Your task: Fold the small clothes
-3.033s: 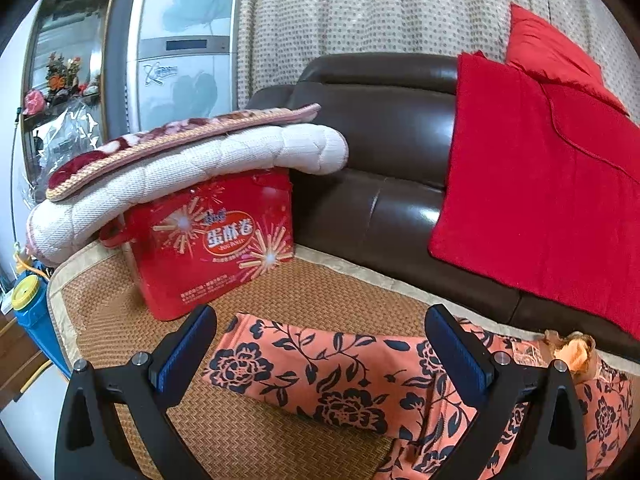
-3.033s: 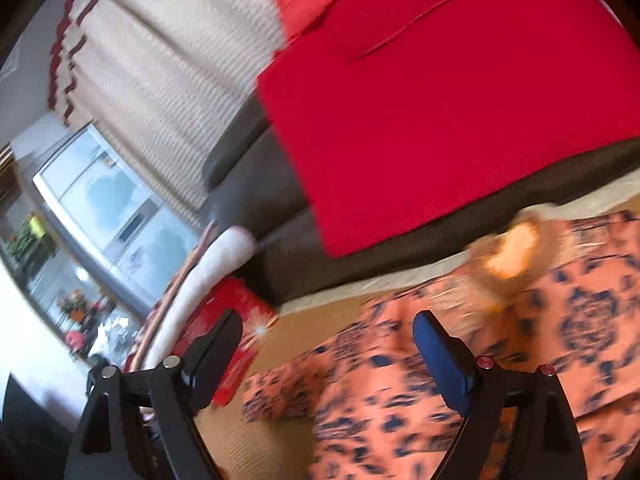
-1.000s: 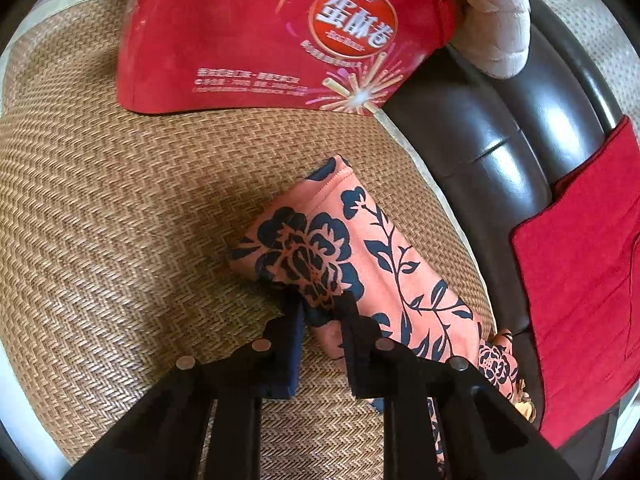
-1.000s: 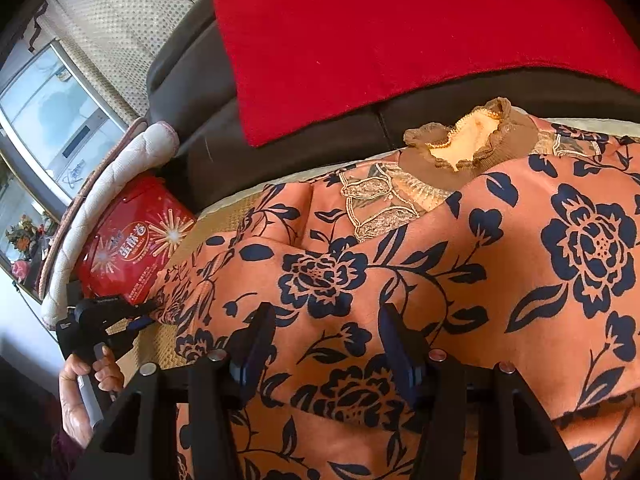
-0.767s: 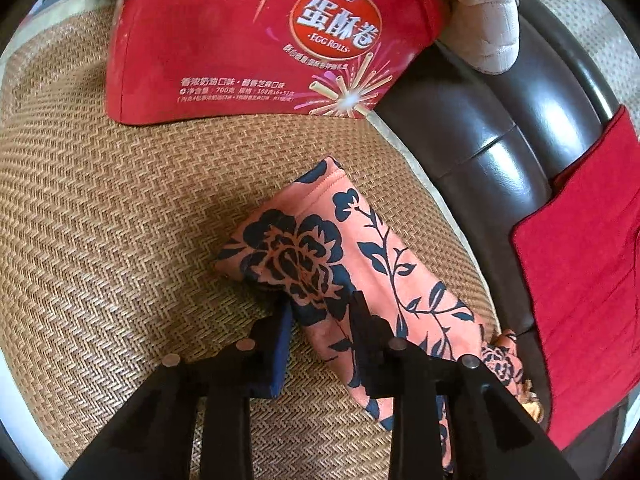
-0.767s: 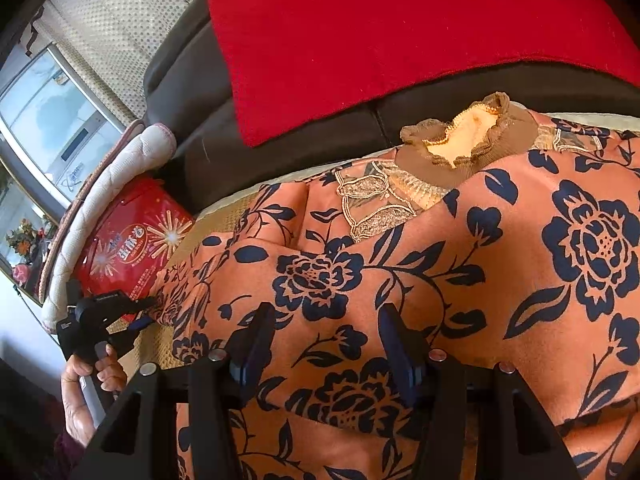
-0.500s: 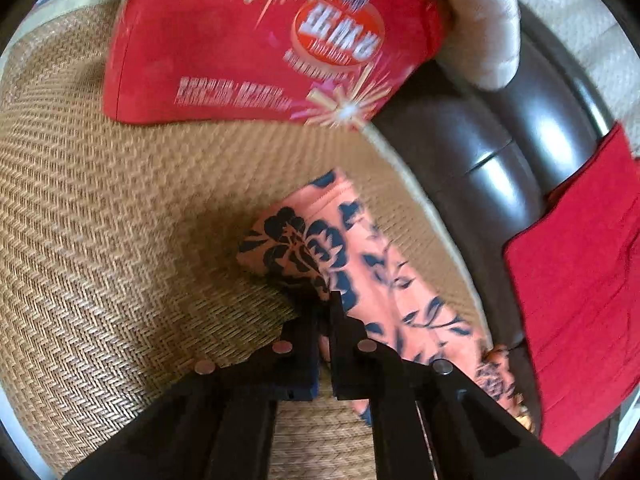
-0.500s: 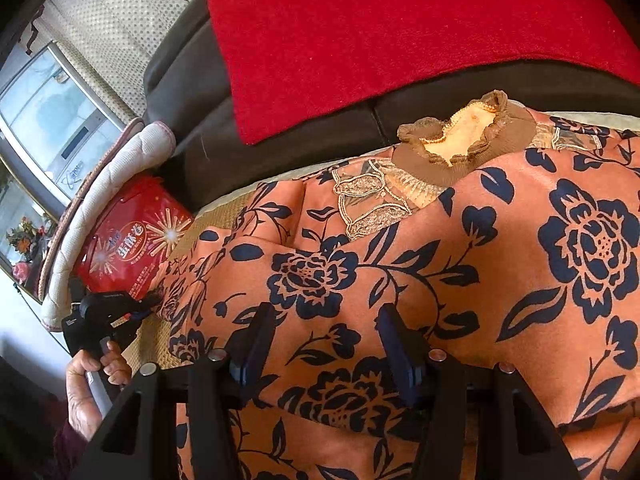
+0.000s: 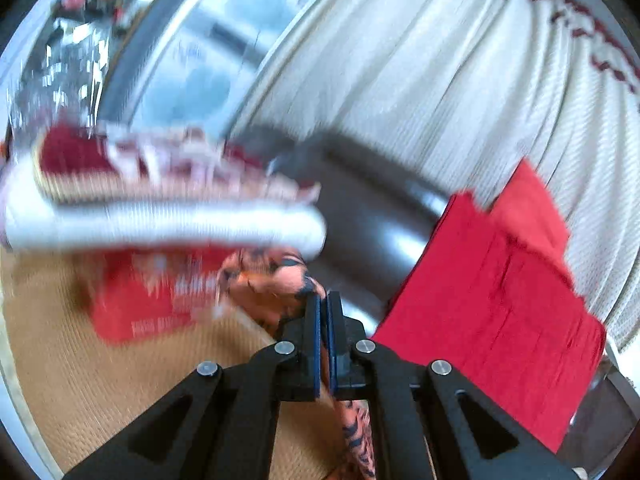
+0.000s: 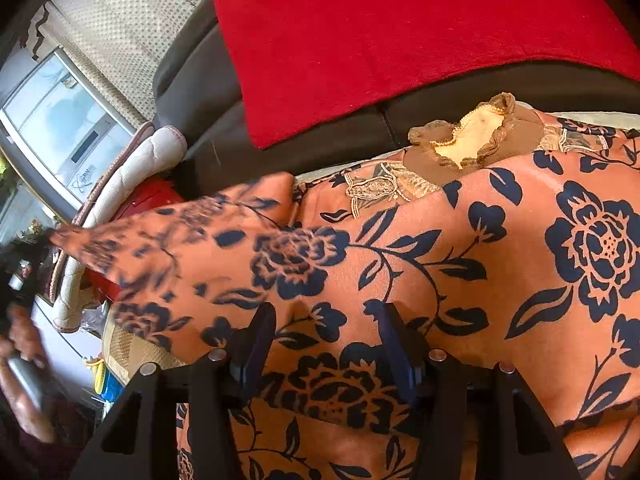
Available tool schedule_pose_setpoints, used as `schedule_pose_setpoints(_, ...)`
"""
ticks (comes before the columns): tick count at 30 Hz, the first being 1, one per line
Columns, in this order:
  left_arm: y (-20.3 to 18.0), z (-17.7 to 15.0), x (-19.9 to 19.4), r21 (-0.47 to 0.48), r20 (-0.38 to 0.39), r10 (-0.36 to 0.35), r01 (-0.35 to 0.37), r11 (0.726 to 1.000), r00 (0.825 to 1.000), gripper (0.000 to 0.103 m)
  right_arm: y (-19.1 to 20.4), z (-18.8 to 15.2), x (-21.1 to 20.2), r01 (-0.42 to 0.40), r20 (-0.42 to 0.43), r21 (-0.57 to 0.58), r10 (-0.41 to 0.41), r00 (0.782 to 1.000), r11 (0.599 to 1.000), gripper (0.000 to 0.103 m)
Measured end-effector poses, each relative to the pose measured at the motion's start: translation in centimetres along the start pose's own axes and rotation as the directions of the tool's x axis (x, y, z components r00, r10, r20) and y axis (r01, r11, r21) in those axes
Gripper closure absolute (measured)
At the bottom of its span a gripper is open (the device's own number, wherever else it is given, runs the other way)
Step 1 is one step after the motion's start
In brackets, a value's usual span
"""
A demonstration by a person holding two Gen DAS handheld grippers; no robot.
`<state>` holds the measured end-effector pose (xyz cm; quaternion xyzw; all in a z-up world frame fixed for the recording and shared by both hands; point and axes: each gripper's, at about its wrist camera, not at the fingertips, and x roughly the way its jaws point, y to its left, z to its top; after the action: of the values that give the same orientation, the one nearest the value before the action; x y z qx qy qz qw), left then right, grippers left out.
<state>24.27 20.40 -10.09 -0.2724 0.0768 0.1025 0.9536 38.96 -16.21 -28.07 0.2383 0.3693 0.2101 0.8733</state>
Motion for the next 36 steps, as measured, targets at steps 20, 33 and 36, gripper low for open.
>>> schedule_pose_setpoints(20,7.8,-5.5,2.3,-0.122,-0.439,0.143,-0.216,0.969,0.887,0.016,-1.1,0.3,-0.1,-0.039,-0.049,0.062,0.042,0.998,0.997,0.045)
schedule_pose_setpoints(33,13.8,-13.2,8.0,-0.459,-0.596,-0.083,-0.255,0.851,0.799,0.057,-0.9,0.0,-0.1,-0.042,-0.047,0.058,0.045,0.998,0.997,0.045)
schedule_pose_setpoints(36,13.5,-13.8,8.7,-0.476,-0.611,-0.100,-0.263,0.839,0.786,0.057,-0.9,0.0,0.1,-0.043,-0.049,0.059,0.046,0.998,0.997,0.045)
